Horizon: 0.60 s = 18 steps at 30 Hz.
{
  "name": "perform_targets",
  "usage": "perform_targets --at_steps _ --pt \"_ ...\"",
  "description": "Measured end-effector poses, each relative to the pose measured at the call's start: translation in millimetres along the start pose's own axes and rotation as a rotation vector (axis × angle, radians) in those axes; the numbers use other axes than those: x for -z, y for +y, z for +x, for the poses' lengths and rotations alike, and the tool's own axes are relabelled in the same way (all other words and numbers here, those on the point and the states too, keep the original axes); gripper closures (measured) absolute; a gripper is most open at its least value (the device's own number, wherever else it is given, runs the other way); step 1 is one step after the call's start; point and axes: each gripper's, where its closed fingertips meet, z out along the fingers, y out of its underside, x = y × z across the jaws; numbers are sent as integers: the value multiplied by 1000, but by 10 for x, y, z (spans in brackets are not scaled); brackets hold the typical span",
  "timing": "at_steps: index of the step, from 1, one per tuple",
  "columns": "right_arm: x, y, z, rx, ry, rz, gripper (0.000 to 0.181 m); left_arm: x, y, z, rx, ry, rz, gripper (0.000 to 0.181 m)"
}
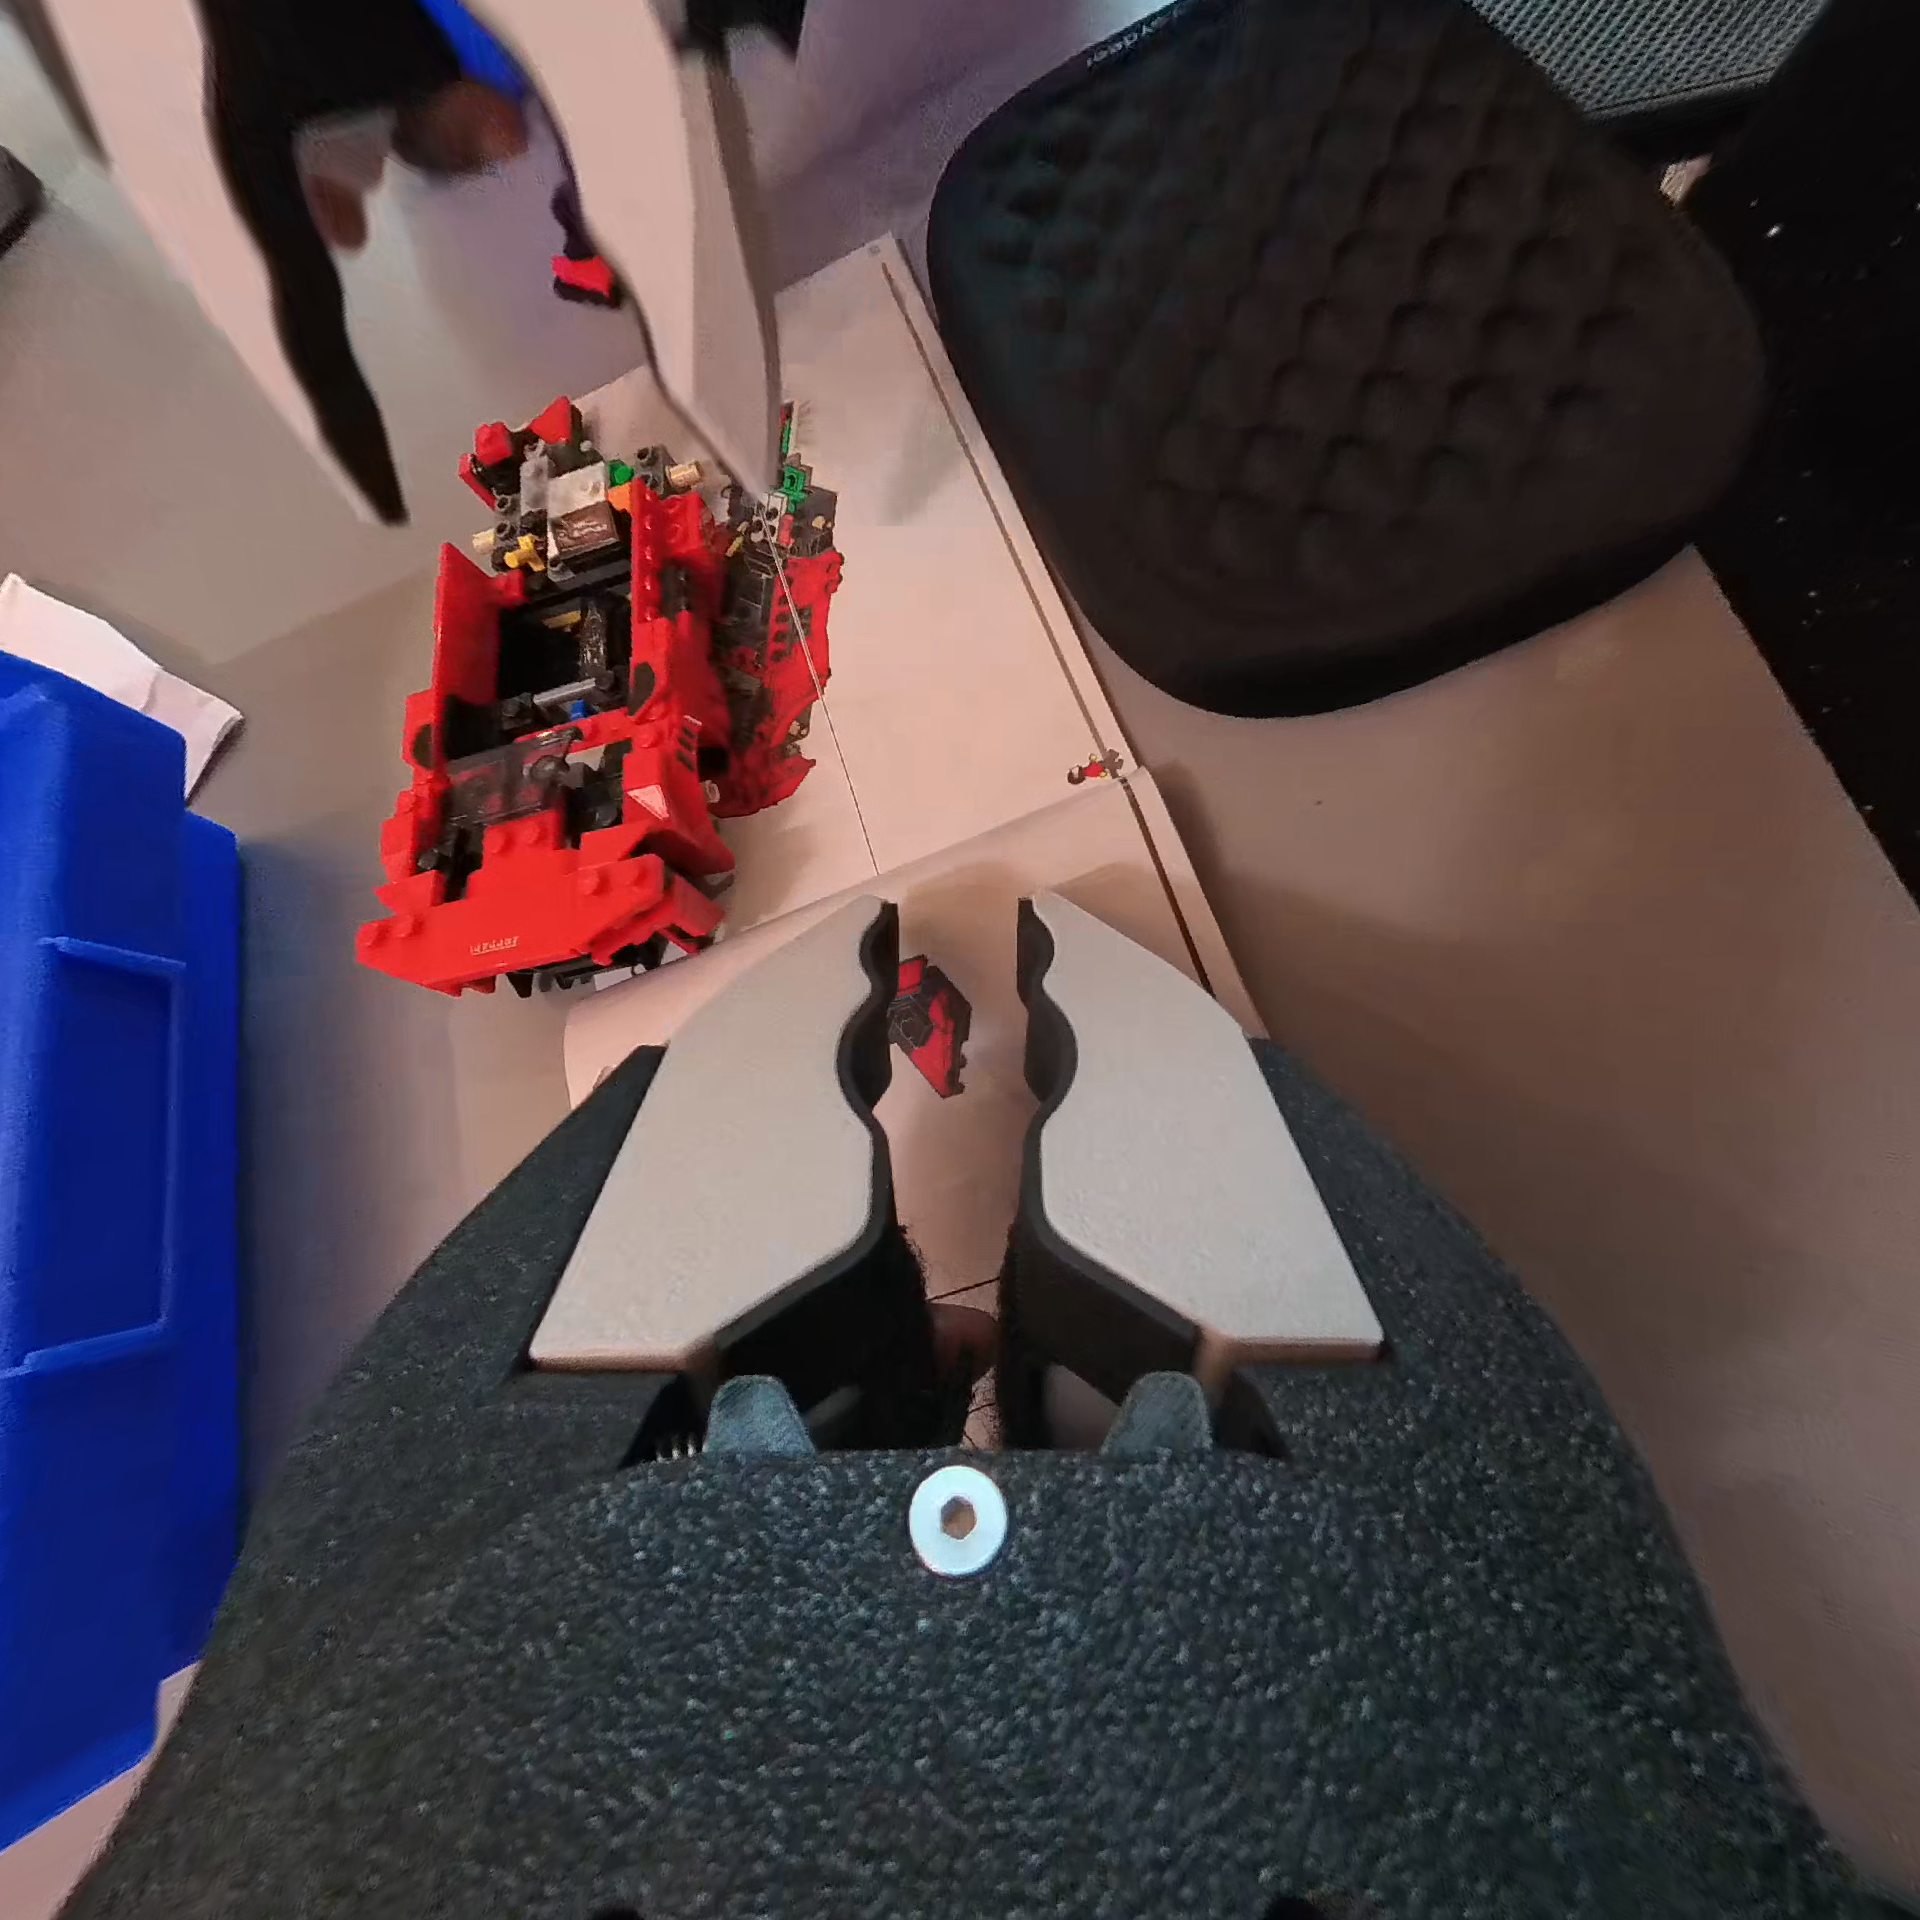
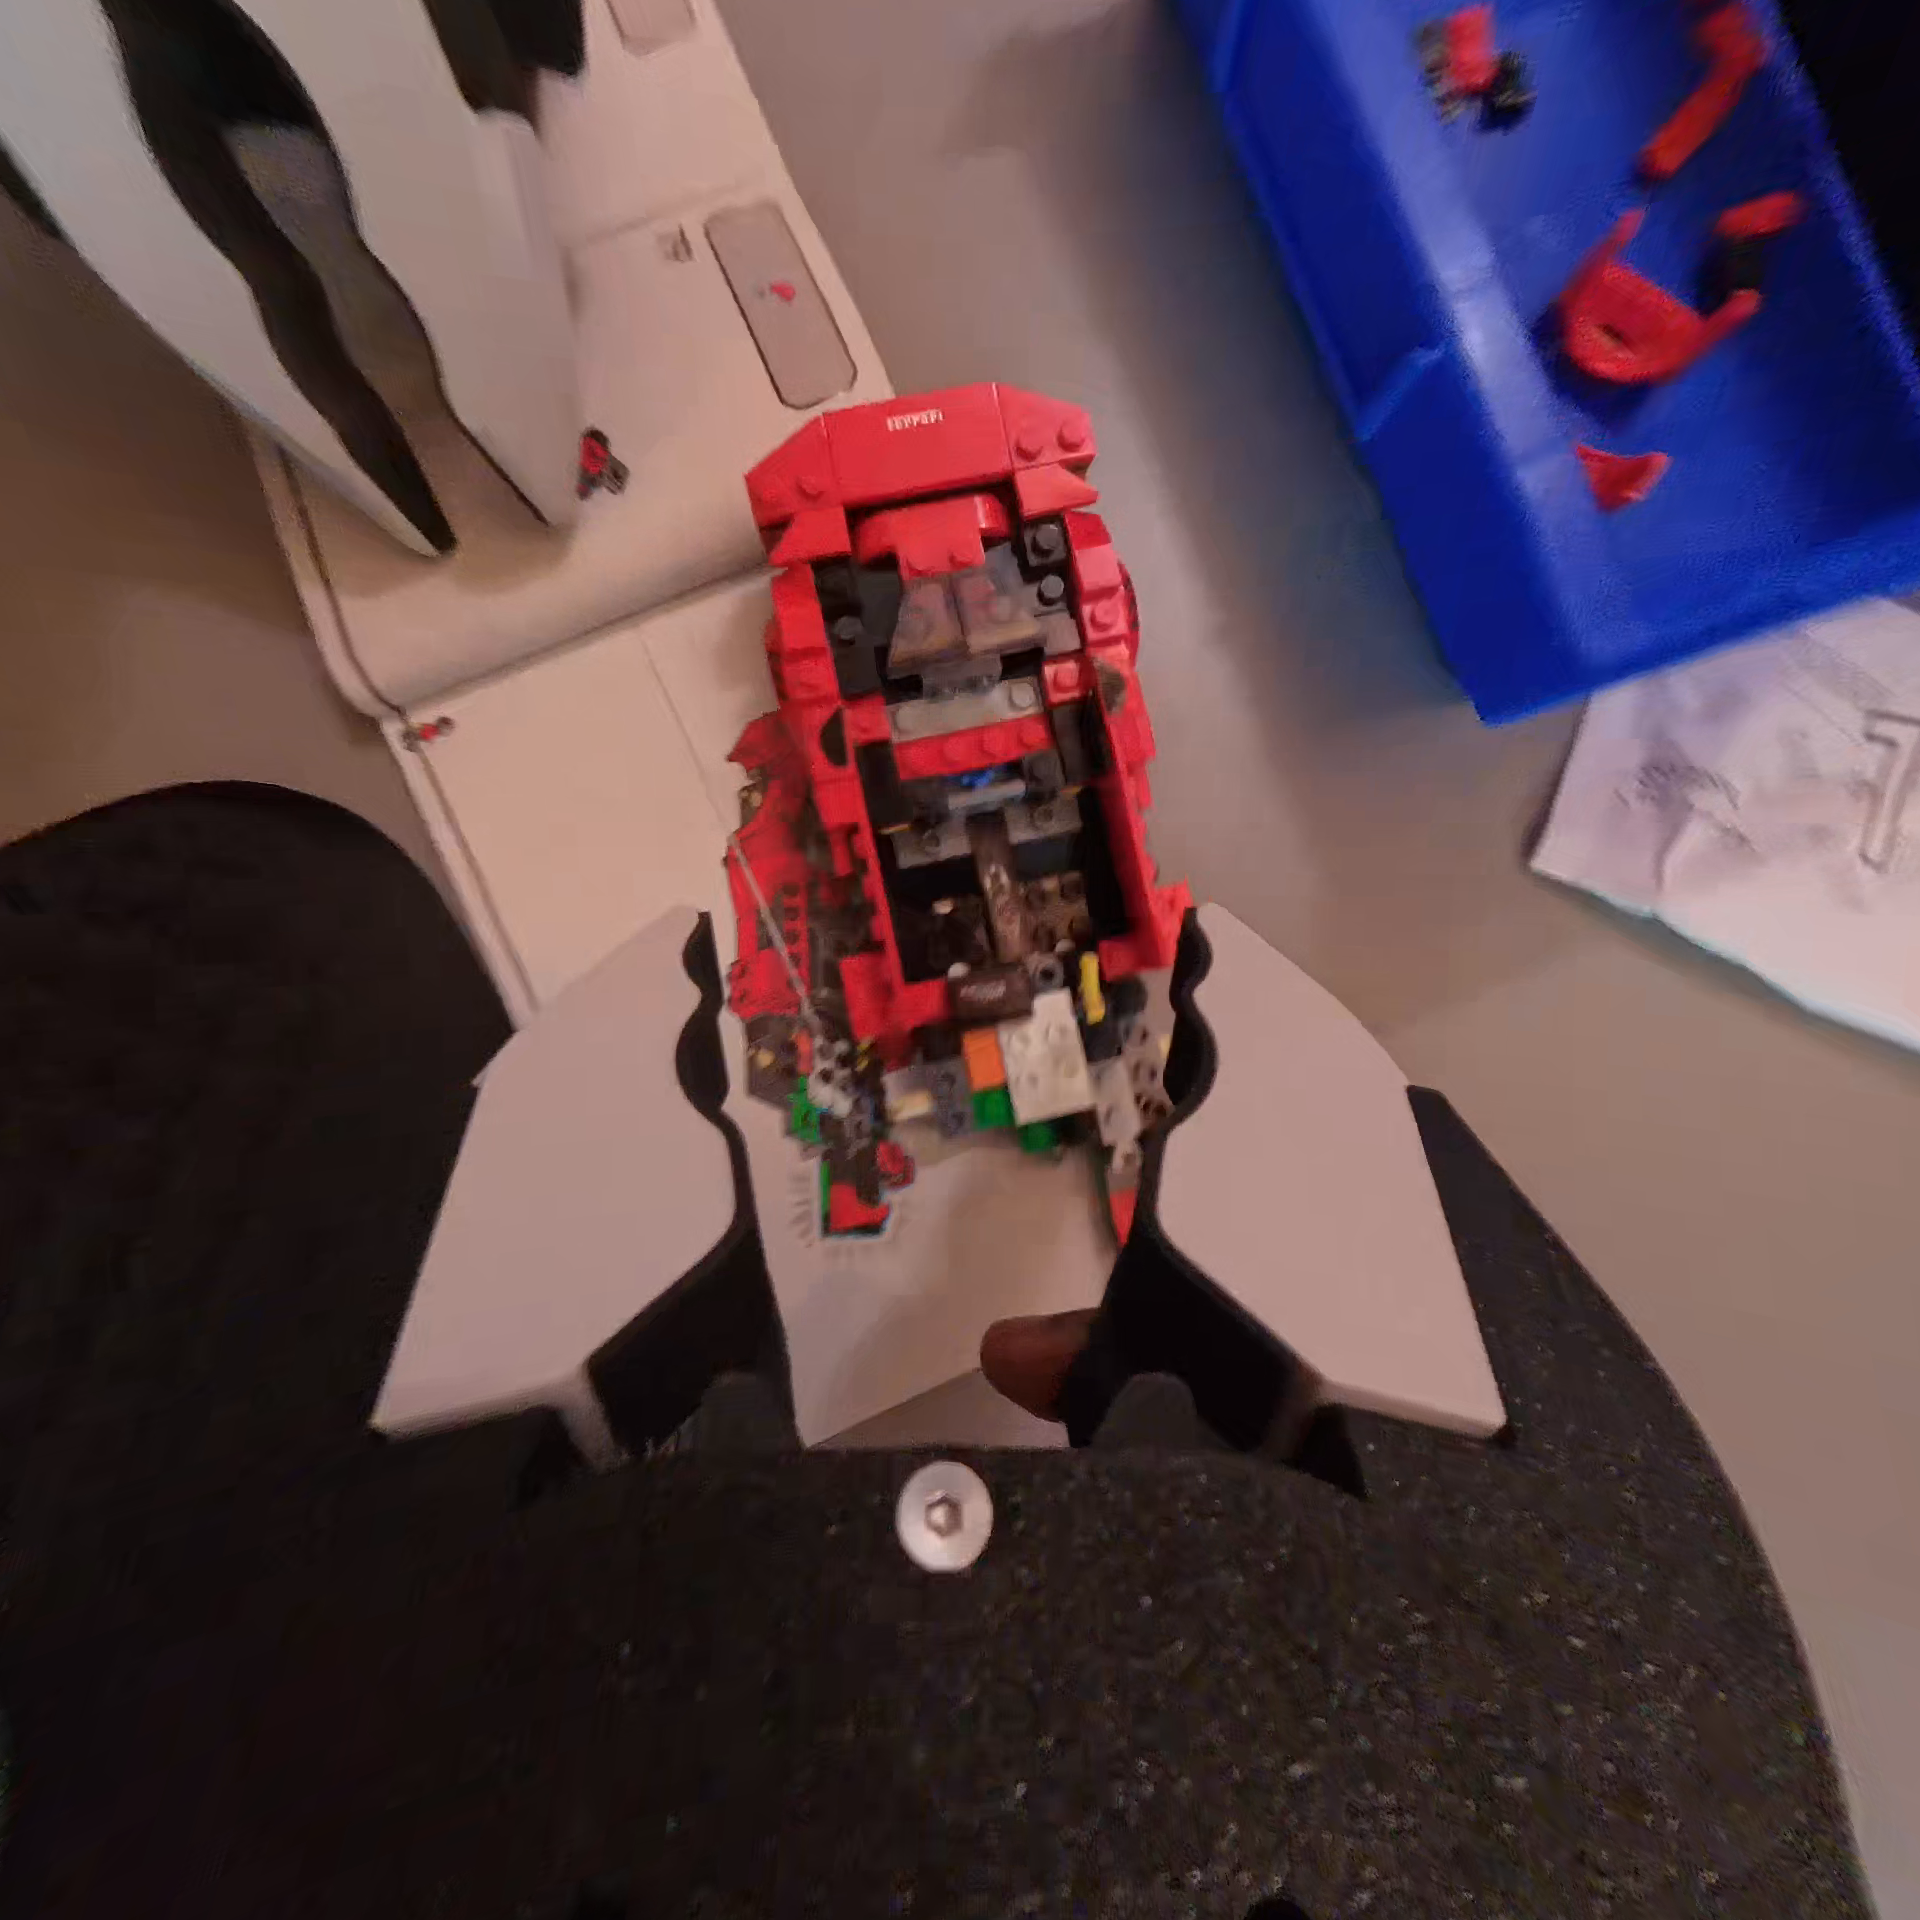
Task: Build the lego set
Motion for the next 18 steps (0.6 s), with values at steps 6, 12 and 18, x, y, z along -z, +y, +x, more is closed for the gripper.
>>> perform_targets --at_steps 6,12,18 --pt "-289 105 129 184 -44 -212 109 -8 13 16 10 12 10 162" --pt "-194 284 397 231 -62 -329 113 -16 23 27 28 25 16 163" --pt "-145 392 722 265 -58 -368 114 -27 52 103 32 67 8 174"
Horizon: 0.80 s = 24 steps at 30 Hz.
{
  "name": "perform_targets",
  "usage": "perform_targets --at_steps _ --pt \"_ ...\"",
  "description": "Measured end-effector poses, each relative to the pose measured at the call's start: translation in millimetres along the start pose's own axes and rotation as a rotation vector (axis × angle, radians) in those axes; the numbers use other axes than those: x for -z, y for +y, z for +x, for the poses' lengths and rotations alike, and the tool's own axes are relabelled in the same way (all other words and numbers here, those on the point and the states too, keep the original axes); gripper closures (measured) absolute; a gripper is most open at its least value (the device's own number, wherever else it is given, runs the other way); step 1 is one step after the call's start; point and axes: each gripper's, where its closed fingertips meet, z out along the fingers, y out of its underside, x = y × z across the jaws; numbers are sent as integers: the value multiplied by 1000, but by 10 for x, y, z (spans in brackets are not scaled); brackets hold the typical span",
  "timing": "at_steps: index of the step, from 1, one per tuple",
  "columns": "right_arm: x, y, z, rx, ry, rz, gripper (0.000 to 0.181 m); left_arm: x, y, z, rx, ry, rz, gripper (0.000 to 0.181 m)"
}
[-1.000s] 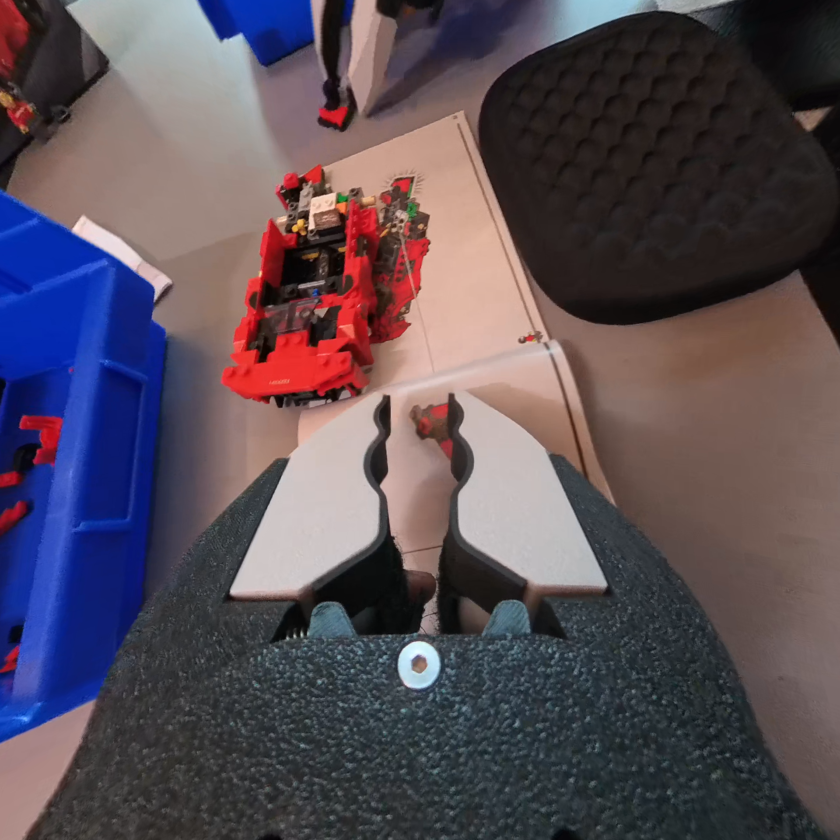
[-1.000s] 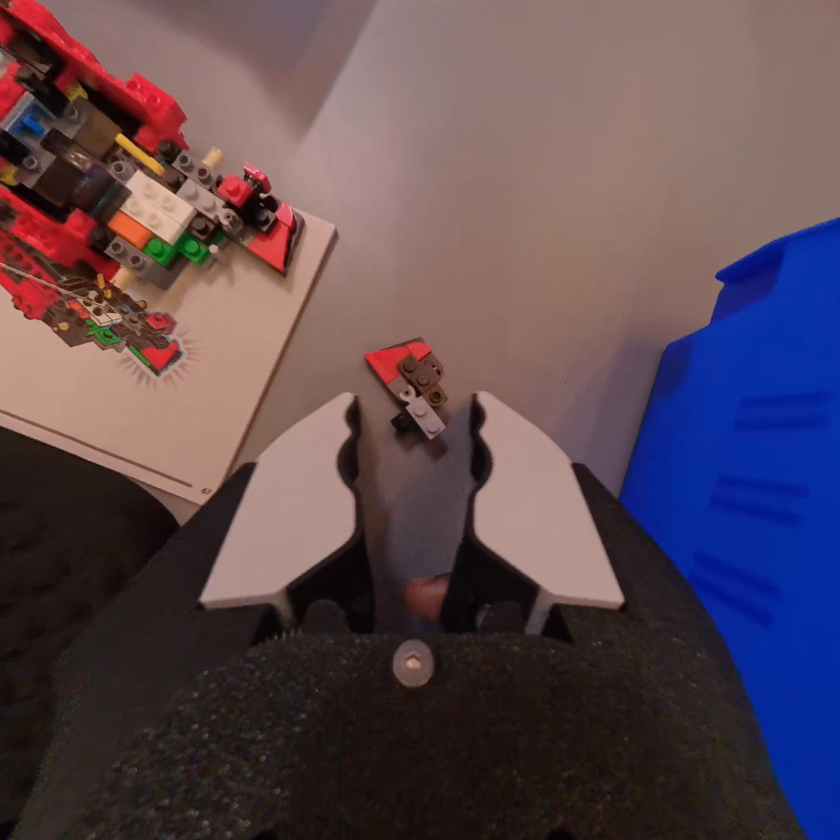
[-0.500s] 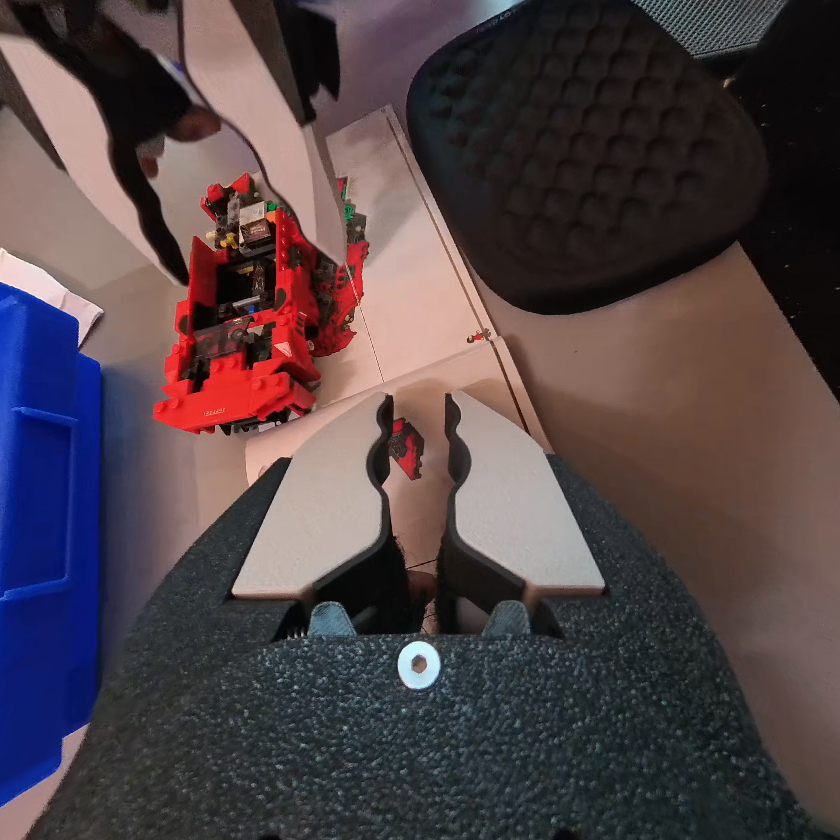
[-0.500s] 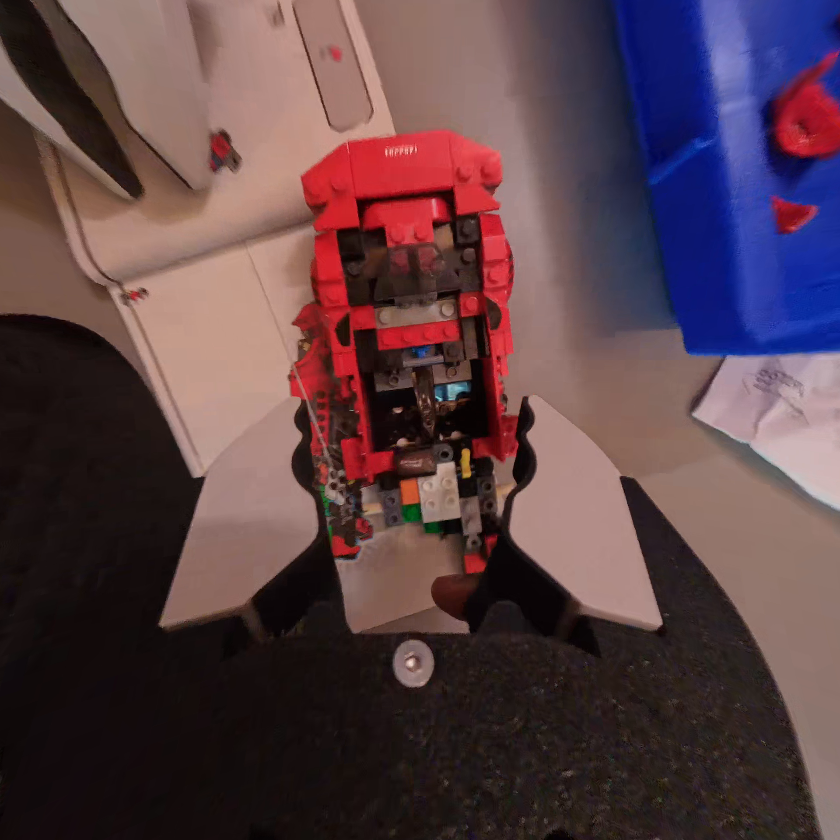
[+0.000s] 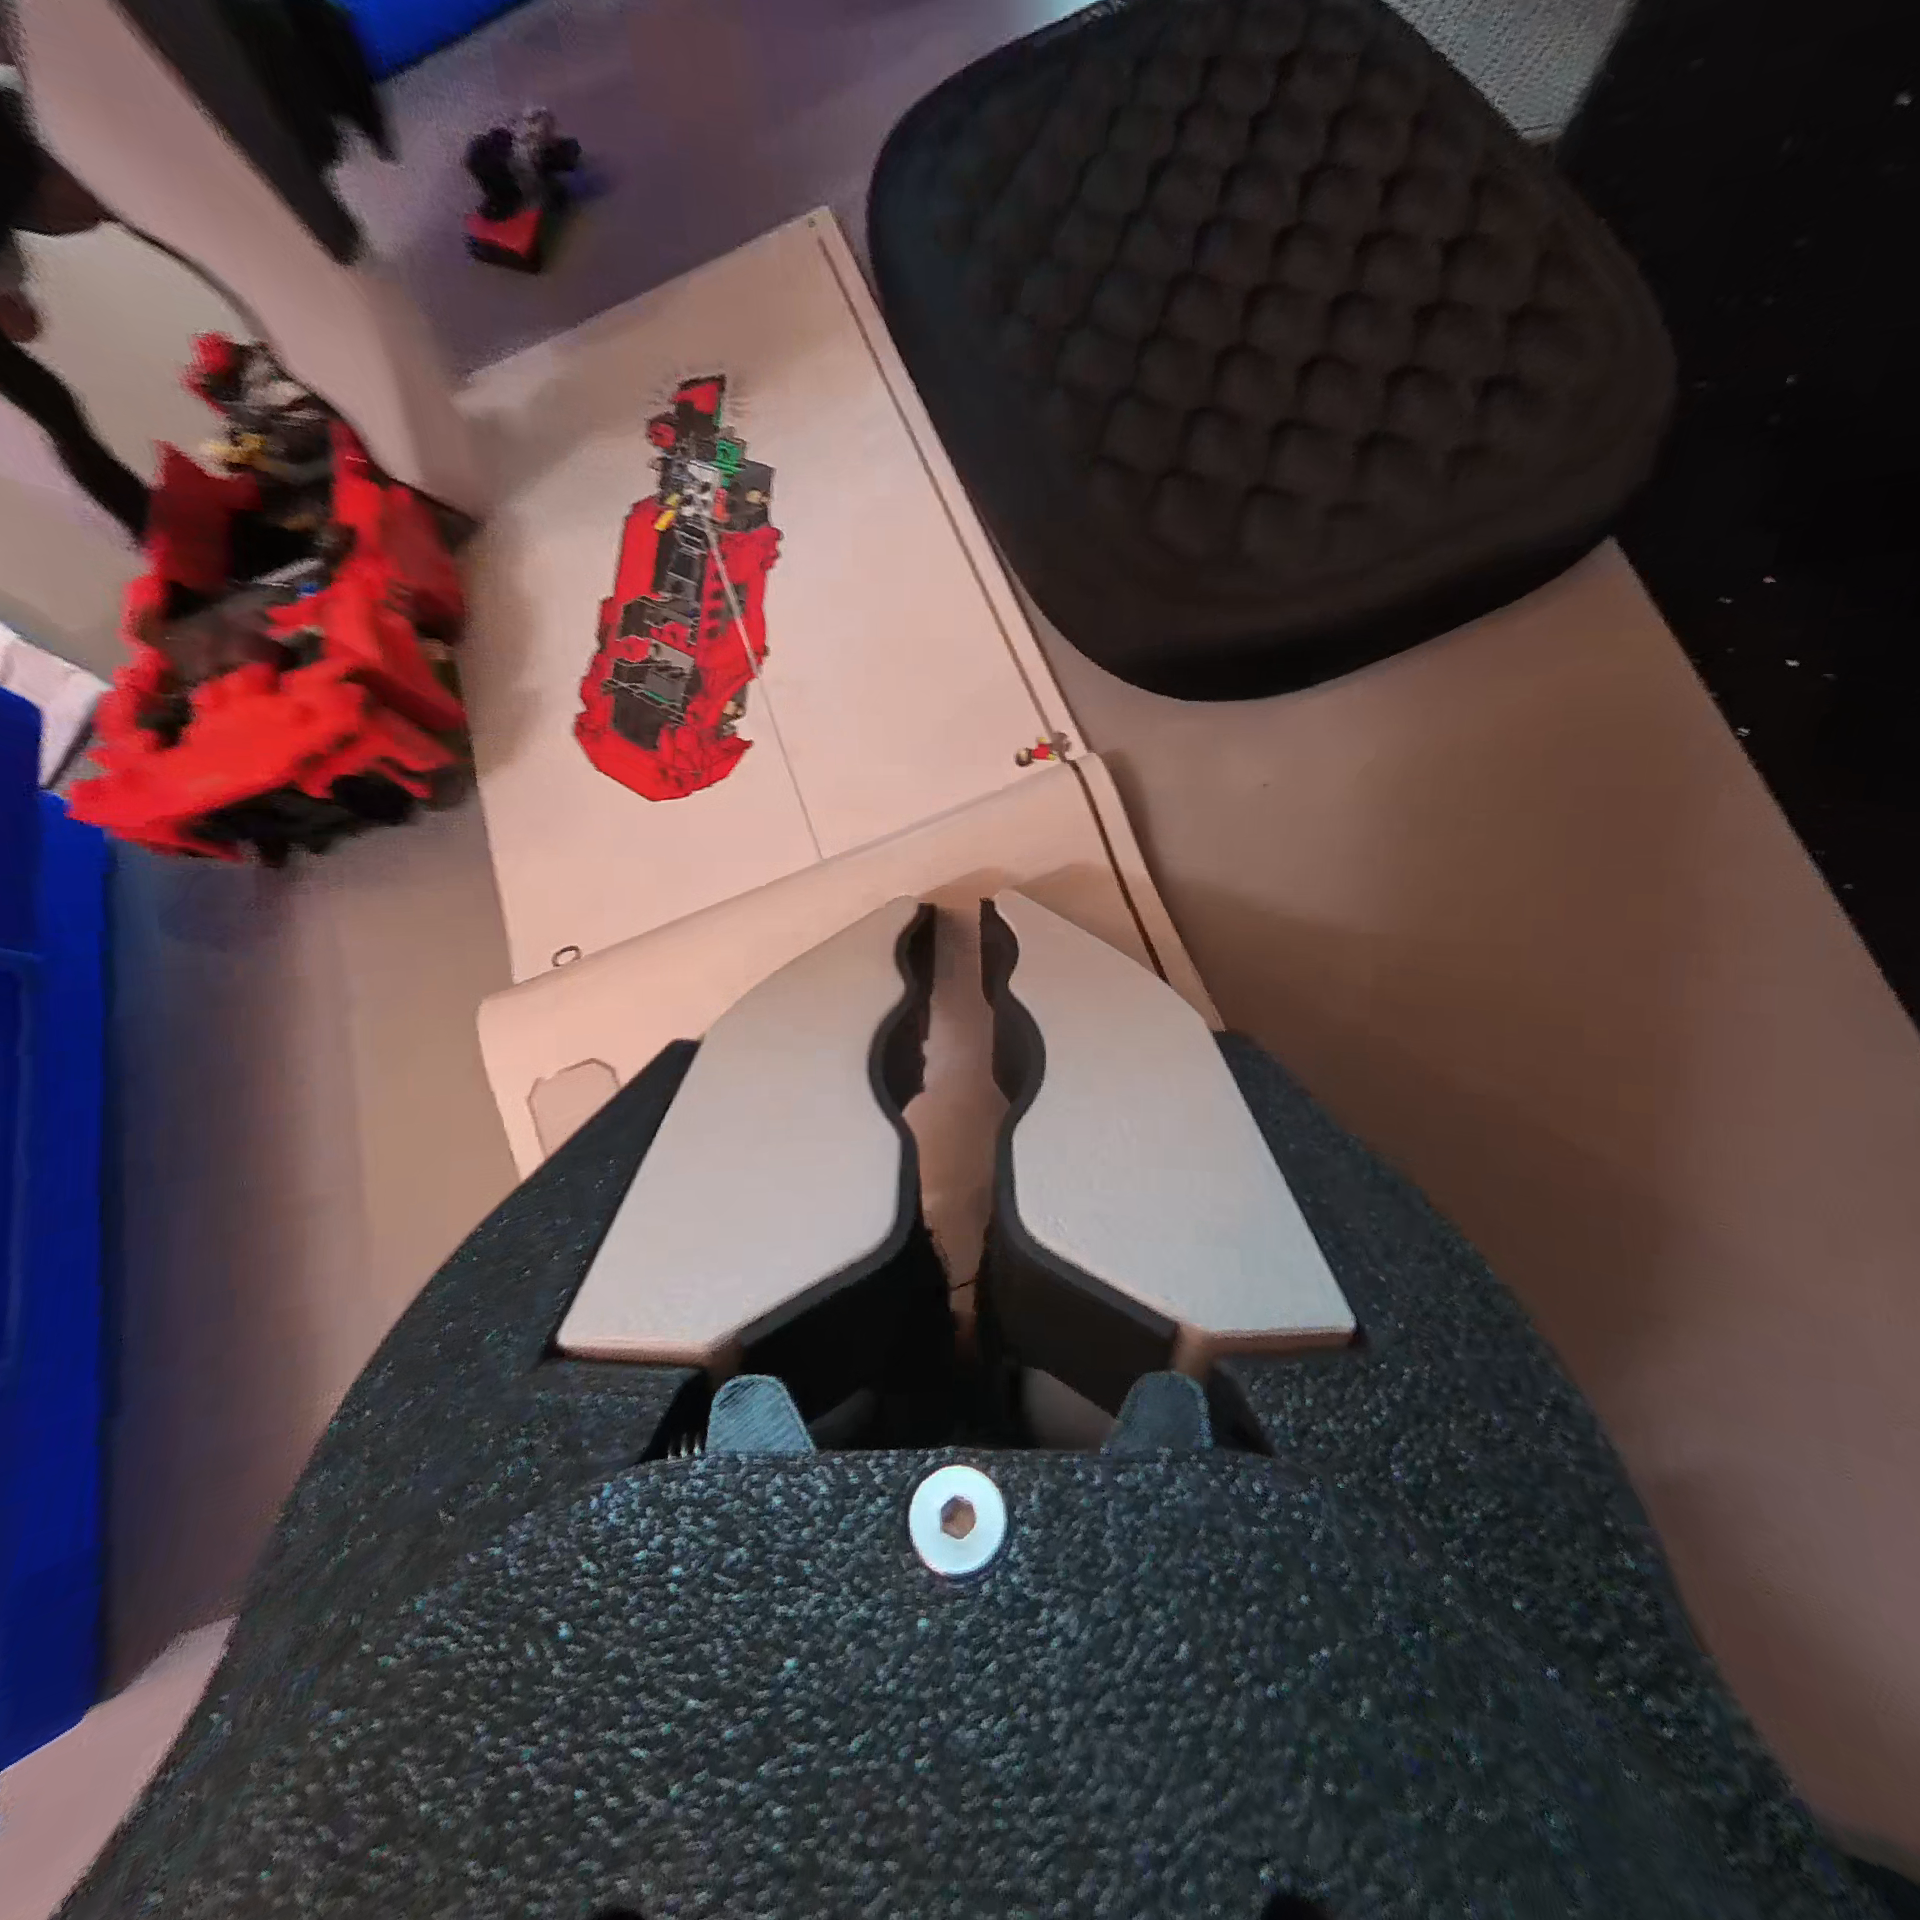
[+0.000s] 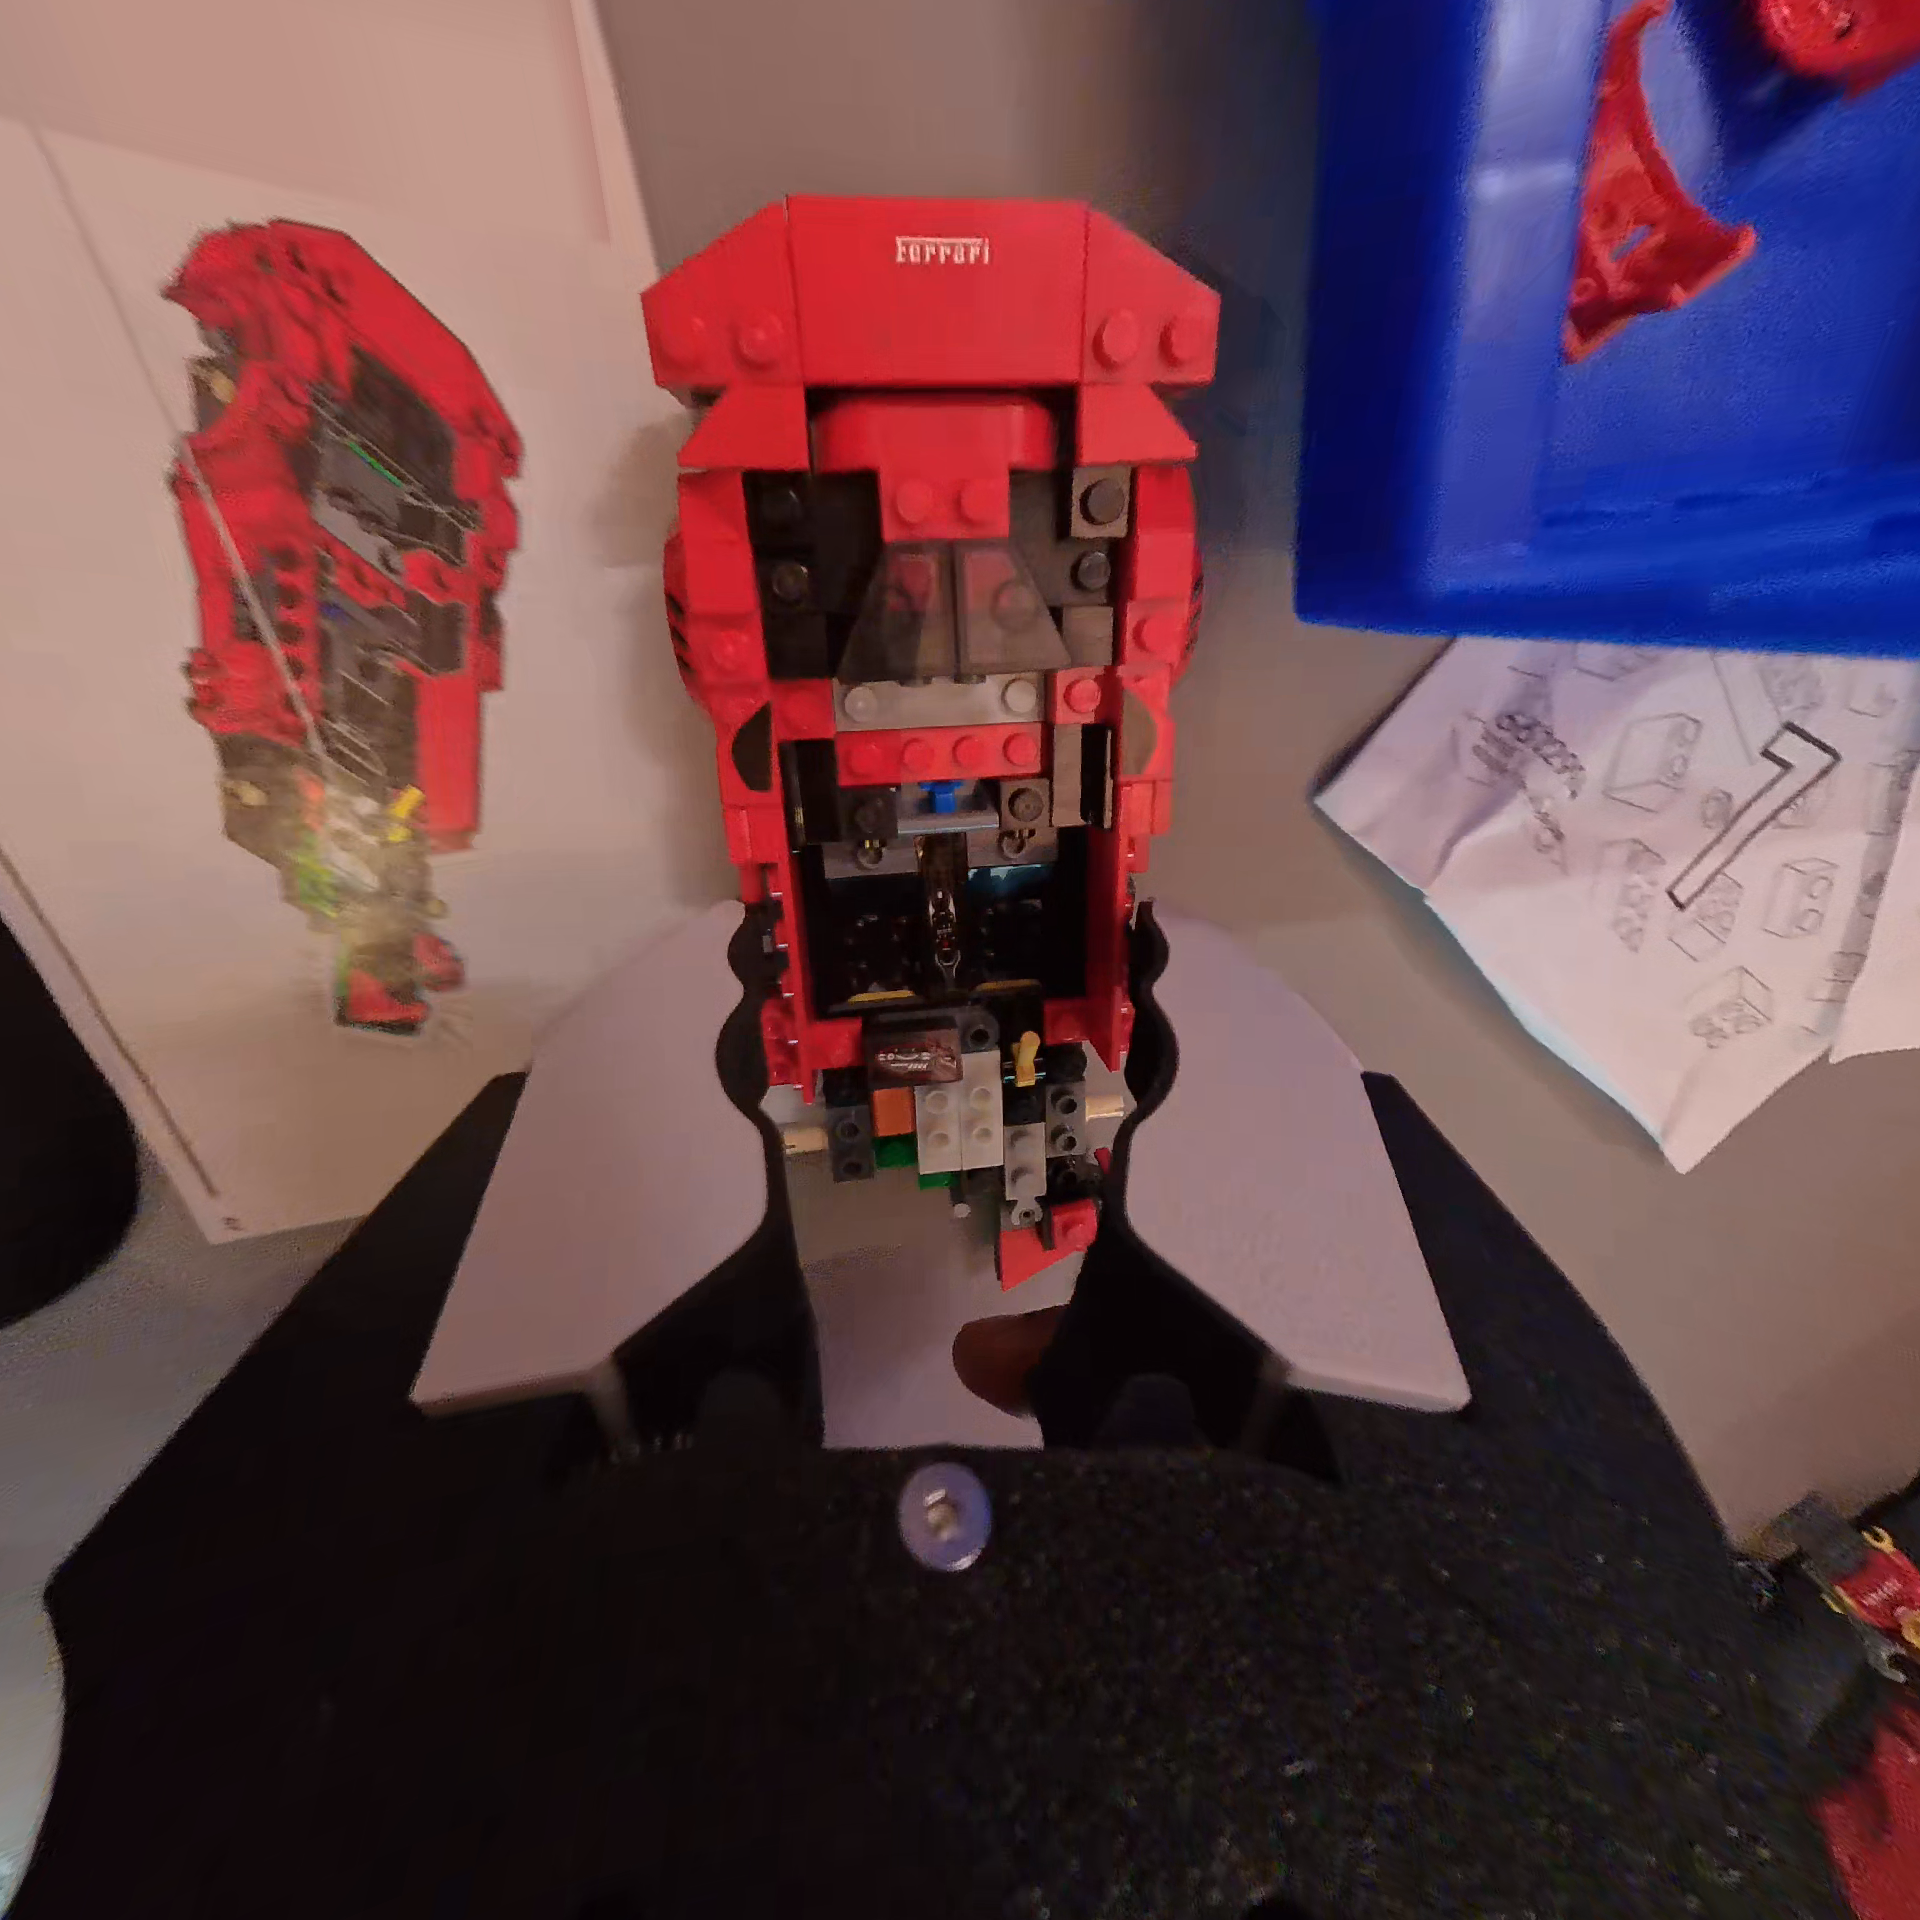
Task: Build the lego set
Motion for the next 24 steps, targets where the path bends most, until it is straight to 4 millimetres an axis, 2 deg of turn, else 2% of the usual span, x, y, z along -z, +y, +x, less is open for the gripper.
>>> perform_targets --at_steps 5,7,9,11,13,15,17,18,21,24 --pt "26 95 190 0 75 26 113 19 53 108 18 39 -26 176" --pt "70 113 167 -59 103 54 109 41 75 139 29 43 -23 177" --pt "204 98 84 -162 148 123 97 60 91 156 27 33 -22 178" --pt "420 -42 -143 -271 165 295 94 71 101 177 12 20 -26 180" --pt "569 -239 -558 -369 76 479 97 83 109 197 -5 12 -30 181" --pt "467 -197 -972 -427 -22 439 92 86 112 203 1 20 -32 181" --pt "272 -32 -1208 -477 -63 306 88 84 111 203 29 43 -32 181" --pt "195 23 -1263 -506 -79 259 88 84 110 203 45 57 -32 181" --pt "177 -51 -1264 -572 -119 278 88 83 109 204 73 82 -29 181" --pt "137 -110 -1291 -540 -118 212 70 84 115 180 77 66 -29 180"
